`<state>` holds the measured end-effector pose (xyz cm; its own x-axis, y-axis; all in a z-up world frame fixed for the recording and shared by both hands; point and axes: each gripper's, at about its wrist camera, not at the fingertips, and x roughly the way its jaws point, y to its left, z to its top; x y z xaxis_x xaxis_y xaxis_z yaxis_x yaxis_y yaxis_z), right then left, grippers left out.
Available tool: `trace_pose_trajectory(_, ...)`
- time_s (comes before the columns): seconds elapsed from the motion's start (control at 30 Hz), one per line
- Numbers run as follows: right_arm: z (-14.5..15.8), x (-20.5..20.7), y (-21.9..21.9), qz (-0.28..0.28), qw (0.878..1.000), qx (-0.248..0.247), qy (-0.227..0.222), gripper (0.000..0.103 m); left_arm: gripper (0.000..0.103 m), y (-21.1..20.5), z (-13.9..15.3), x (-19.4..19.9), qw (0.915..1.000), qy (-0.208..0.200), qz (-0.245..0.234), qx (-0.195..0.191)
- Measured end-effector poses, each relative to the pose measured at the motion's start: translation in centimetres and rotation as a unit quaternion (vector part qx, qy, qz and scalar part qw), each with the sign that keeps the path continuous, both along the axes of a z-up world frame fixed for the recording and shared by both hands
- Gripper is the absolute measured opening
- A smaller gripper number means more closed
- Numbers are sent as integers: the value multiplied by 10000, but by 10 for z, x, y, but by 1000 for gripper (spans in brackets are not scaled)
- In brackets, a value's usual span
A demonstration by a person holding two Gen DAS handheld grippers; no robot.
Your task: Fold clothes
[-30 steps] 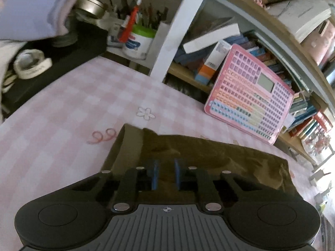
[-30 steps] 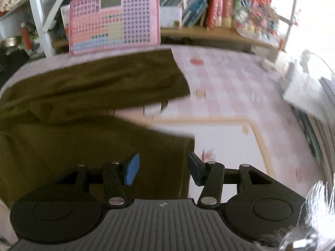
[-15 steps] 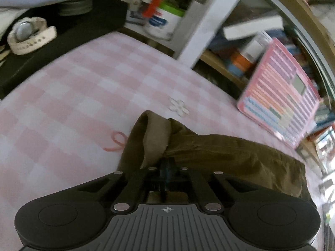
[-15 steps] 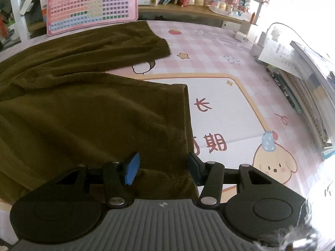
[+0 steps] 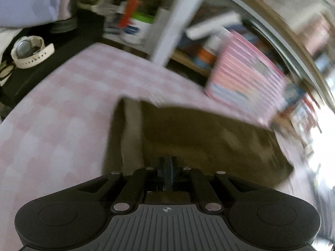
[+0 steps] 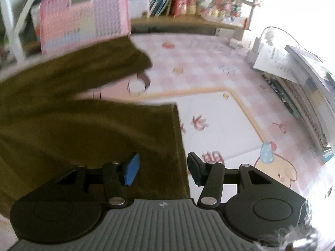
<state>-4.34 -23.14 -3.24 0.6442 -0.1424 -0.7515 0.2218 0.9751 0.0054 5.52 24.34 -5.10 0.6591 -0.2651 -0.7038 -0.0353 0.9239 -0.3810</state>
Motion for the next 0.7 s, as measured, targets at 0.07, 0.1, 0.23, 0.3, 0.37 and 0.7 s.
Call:
trace_pose_trajectory(0.07, 3, 9, -4, -71, 9999, 42, -57, 47, 6, -6, 5, -20, 9998, -27, -185, 50)
trace_pose_trajectory(0.1, 2, 15, -6, -82, 9999, 52, -42, 45, 6, -10, 7, -30, 9996, -41, -278, 74)
trace_pose_trajectory(0.23, -10, 37, 0, 160, 9996, 99, 222, 33, 6, -15, 7, -47, 9996, 38, -270, 76)
trace_pose_trajectory(0.3, -16, 45, 4, 243, 9990, -70, 363, 28, 6, -17, 5, -52, 9997, 95, -214, 63)
trace_pose_trajectory(0.37, -20, 52, 6, 319, 9981, -239, 460, 27, 6, -19, 3, -56, 9997, 153, -159, 51)
trace_pose_trajectory(0.7, -23, 96, -11, 645, 9967, -354, 346, 26, 6, -33, -1, -68, 9995, 303, -6, 9)
